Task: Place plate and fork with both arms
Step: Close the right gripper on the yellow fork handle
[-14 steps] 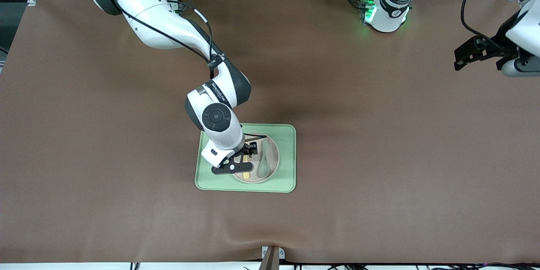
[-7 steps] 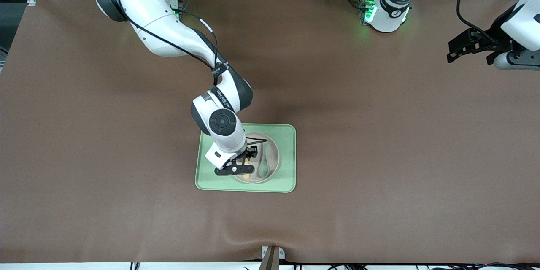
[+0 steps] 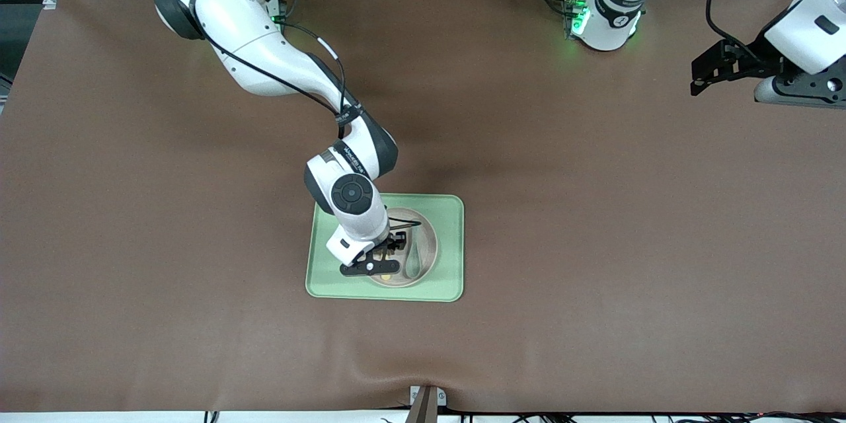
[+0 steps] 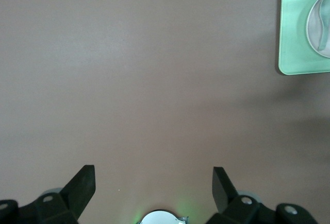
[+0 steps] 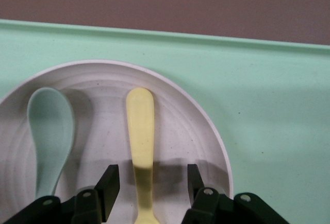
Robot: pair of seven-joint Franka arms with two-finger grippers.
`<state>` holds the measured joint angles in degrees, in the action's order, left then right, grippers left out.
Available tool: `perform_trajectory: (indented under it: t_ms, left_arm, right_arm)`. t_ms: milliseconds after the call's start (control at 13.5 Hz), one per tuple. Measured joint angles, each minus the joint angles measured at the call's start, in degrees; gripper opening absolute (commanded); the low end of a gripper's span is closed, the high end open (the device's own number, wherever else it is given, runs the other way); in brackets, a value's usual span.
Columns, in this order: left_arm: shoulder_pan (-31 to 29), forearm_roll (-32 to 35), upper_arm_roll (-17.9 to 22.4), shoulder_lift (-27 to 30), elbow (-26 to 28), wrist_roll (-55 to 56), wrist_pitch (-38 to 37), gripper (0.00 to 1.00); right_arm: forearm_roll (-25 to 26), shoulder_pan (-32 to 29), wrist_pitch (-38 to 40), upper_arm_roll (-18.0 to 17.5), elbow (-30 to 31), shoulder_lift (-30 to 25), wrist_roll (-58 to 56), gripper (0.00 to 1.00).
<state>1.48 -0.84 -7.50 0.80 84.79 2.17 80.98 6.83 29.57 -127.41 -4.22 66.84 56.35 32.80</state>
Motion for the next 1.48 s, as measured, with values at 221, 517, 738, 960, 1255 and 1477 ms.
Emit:
perform_trajectory:
  t_ms: [221,517,738,960,1255,1477]
  left_arm:
    - [-0.1,0.1,0.0,-0.2,0.2,0.0,0.0,1.00]
    - [-0.1,0.1,-0.6,-0.2,0.8,0.0,0.0,1.00]
    - [-0.1,0.1,-0.7,-0.2,0.8,0.0,0.0,1.00]
    - [-0.1,0.1,-0.8,-0.2,0.8,0.1,0.0,1.00]
    - [-0.2,0.1,-0.8,-0.3,1.0,5.4,0.1,1.00]
    - [-0.1,0.1,-1.4,-2.9,2.0,6.2,1.0,1.00]
  right_arm:
    - [0.0,0.0,0.0,0.0,0.0,0.1,0.1,0.48]
    - [0.0,0.1,0.0,0.0,0.0,0.2,0.5,0.48]
    - [0.0,0.3,0.0,0.0,0.1,0.2,0.7,0.44]
    - [0.0,0.4,-0.1,0.0,0.1,0.2,0.7,0.40]
    - [0.0,0.4,-2.6,0.0,0.8,0.5,0.8,0.12]
    - [0.0,0.4,-3.2,-0.1,0.8,0.5,0.8,0.00]
